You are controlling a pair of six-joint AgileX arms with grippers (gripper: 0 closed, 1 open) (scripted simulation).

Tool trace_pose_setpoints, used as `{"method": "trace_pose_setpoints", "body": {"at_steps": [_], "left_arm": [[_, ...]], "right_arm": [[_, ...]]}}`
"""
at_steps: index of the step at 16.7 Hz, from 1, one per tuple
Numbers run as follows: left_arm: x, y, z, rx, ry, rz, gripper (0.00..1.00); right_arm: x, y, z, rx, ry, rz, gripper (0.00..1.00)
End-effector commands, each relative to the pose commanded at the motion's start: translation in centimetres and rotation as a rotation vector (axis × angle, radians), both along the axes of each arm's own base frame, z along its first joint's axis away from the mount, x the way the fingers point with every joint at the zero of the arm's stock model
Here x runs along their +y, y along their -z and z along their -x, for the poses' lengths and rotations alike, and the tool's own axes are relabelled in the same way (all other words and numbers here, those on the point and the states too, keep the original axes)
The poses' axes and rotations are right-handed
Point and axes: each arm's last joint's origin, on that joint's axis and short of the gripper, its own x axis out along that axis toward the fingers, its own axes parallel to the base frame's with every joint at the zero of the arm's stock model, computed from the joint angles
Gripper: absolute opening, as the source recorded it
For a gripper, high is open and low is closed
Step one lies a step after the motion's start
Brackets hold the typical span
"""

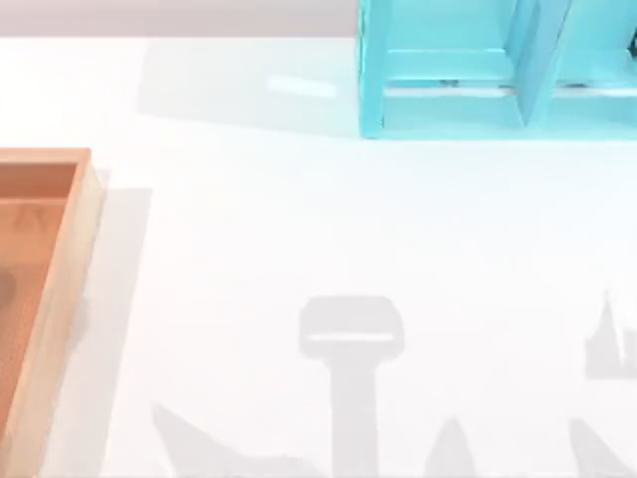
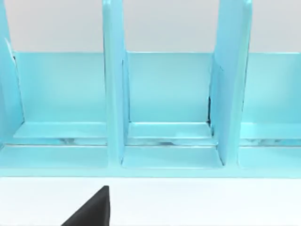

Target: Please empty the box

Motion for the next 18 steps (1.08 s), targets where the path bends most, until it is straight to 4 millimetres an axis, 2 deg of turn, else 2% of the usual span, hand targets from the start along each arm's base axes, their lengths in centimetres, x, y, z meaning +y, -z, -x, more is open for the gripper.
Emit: {"method": "trace_pose_setpoints", "body": {"at_steps": [5, 9, 12, 18], "left_arm": [[3.9, -0.9, -6.6, 0.525, -0.004, 0.069, 1.0], [6.5, -0.6, -10.2, 0.766, 0.037, 0.126, 1.0], [7.5, -0.5, -11.4, 0.844, 0.064, 0.146, 1.0], [7.5, -0.5, -11.6, 0.851, 0.071, 0.145, 1.0]], "right_arm": [[0.0, 0.0, 0.0, 0.0, 0.0, 0.0, 1.0], [0.0, 0.0, 0.0, 0.0, 0.0, 0.0, 1.0], [0.0, 0.0, 0.0, 0.0, 0.0, 0.0, 1.0], [0.0, 0.0, 0.0, 0.0, 0.0, 0.0, 1.0]]}}
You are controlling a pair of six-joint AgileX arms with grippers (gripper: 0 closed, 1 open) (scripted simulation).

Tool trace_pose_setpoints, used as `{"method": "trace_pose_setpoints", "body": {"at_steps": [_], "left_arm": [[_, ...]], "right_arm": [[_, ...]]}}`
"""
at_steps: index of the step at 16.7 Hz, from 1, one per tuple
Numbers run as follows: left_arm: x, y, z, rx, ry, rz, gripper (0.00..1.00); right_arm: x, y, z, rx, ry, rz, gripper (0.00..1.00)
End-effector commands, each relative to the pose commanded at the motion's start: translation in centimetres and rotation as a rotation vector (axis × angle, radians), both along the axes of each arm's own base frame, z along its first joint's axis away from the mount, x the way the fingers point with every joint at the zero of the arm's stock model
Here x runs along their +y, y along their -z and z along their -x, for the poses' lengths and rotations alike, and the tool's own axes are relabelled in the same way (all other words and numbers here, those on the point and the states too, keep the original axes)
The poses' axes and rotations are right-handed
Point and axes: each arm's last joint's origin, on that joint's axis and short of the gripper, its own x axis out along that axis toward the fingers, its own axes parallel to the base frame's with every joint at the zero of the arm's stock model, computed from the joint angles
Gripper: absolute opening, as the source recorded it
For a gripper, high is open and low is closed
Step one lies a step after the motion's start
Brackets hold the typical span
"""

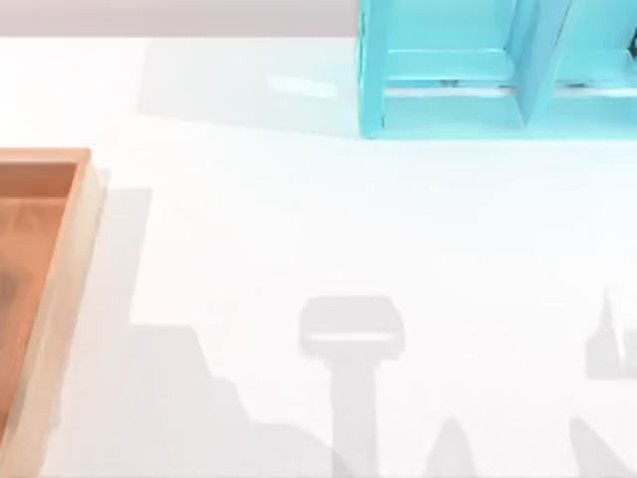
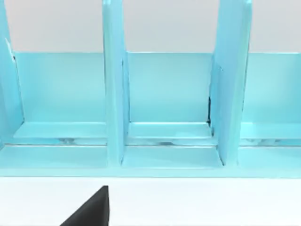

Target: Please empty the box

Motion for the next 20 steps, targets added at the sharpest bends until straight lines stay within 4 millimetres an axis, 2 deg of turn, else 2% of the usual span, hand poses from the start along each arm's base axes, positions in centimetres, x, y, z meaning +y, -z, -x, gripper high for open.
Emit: {"method": "trace_pose_setpoints", "body": {"at_steps": [3, 11, 16, 20], "left_arm": [[0.1, 1.8, -0.2, 0.006, -0.003, 0.003, 1.0], [0.2, 9.4, -0.1, 0.0, -0.003, 0.0, 1.0], [0.2, 9.9, 0.0, 0.002, -0.003, 0.001, 1.0], [0.2, 9.9, 0.0, 0.002, -0.003, 0.001, 0.7]], "right_arm": [[0.0, 0.0, 0.0, 0.0, 0.0, 0.0, 1.0], [0.0, 0.0, 0.0, 0.0, 0.0, 0.0, 1.0], [0.0, 0.0, 0.0, 0.0, 0.0, 0.0, 1.0], [0.0, 0.0, 0.0, 0.0, 0.0, 0.0, 1.0]]}}
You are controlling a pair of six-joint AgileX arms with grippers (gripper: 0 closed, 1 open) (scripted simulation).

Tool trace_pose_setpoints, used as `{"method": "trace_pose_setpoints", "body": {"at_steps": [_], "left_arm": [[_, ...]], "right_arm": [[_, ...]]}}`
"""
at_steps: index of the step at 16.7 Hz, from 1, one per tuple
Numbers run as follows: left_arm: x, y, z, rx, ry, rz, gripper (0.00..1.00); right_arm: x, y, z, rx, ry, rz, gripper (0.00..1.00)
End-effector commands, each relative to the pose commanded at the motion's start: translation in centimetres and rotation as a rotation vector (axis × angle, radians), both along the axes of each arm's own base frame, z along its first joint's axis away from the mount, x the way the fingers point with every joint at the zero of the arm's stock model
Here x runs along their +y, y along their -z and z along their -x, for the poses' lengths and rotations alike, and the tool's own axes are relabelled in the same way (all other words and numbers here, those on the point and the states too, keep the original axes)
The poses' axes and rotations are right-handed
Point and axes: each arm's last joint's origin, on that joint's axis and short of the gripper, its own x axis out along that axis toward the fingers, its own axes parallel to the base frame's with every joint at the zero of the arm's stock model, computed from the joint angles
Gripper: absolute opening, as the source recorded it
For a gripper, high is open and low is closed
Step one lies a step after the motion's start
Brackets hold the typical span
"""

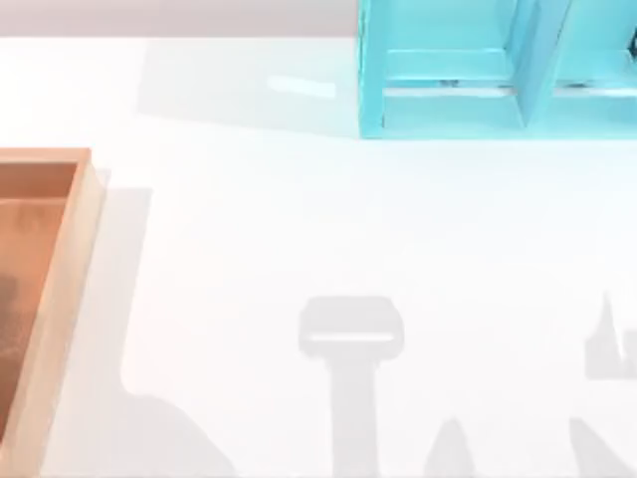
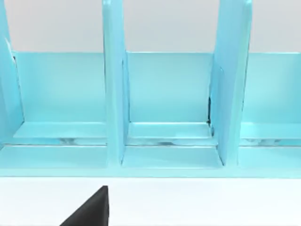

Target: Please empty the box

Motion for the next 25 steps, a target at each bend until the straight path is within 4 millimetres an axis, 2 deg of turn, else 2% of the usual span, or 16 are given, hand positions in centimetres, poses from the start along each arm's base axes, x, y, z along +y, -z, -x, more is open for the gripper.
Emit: {"method": "trace_pose_setpoints", "body": {"at_steps": [9, 20, 22, 25], "left_arm": [[0.0, 0.0, 0.0, 0.0, 0.0, 0.0, 0.02], [0.0, -0.5, -0.2, -0.004, 0.002, -0.001, 0.0], [0.2, -2.0, -0.6, -0.011, 0.003, -0.004, 0.0], [0.4, -5.6, -1.0, 0.002, 0.006, 0.002, 0.0]], "right_arm": [[0.0, 0.0, 0.0, 0.0, 0.0, 0.0, 1.0], [0.0, 0.0, 0.0, 0.0, 0.0, 0.0, 1.0], [0.0, 0.0, 0.0, 0.0, 0.0, 0.0, 1.0], [0.0, 0.0, 0.0, 0.0, 0.0, 0.0, 1.0]]}}
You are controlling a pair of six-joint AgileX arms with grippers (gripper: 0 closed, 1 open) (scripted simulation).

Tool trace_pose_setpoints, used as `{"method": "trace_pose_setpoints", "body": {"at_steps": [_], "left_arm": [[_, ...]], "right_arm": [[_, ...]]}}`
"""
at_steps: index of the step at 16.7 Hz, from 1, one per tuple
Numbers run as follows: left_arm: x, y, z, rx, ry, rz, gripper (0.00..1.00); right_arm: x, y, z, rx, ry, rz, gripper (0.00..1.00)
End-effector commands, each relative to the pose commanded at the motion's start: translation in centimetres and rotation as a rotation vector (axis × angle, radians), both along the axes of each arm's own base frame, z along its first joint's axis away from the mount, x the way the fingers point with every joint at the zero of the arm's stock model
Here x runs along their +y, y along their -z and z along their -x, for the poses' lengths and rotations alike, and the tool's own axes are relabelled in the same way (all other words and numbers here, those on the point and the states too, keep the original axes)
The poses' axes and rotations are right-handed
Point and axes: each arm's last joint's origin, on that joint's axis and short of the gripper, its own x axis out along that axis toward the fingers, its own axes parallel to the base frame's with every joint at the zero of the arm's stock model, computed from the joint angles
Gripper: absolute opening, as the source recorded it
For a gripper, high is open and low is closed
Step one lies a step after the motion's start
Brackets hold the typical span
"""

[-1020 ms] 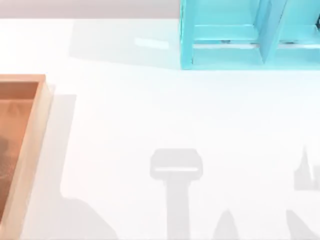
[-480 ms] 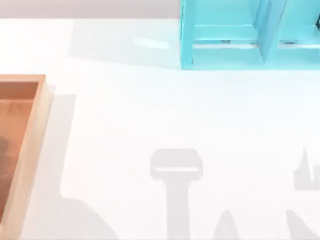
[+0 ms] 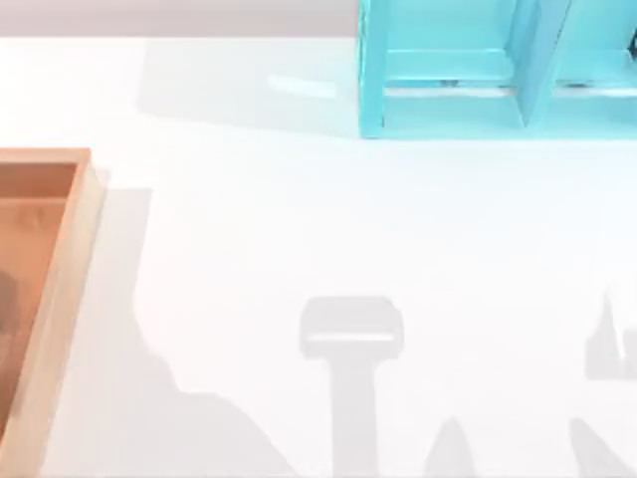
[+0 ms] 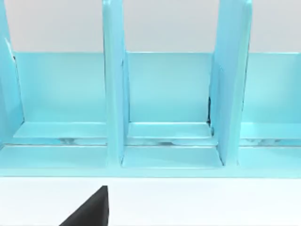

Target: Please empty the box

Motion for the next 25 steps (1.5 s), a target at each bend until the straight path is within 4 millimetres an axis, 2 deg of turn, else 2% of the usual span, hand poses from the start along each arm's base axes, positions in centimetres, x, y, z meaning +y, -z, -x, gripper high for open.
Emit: {"method": "trace_pose_setpoints", "body": {"at_steps": [4, 6, 12, 15, 18, 21, 25], "left_arm": [[-0.2, -5.4, 0.6, 0.013, -0.003, 0.005, 0.0], [-0.4, -7.1, 0.9, -0.001, -0.004, 0.0, 0.0], [-0.3, -7.3, 0.9, -0.001, -0.005, -0.001, 0.0], [-2.0, -7.0, 0.0, -0.02, 0.007, 0.009, 0.0], [-6.3, -6.4, -1.6, -0.059, 0.042, 0.032, 0.0], [-13.3, -5.3, -2.3, -0.087, 0.108, 0.066, 0.0], [-22.5, -3.0, -0.2, -0.067, 0.106, 0.09, 0.0]], "right_arm": [[0.0, 0.0, 0.0, 0.0, 0.0, 0.0, 1.0], [0.0, 0.0, 0.0, 0.0, 0.0, 0.0, 1.0], [0.0, 0.0, 0.0, 0.0, 0.0, 0.0, 1.0], [0.0, 0.0, 0.0, 0.0, 0.0, 0.0, 1.0], [0.0, 0.0, 0.0, 0.0, 0.0, 0.0, 1.0], [0.0, 0.0, 0.0, 0.0, 0.0, 0.0, 1.0], [0.0, 0.0, 0.0, 0.0, 0.0, 0.0, 1.0]]}}
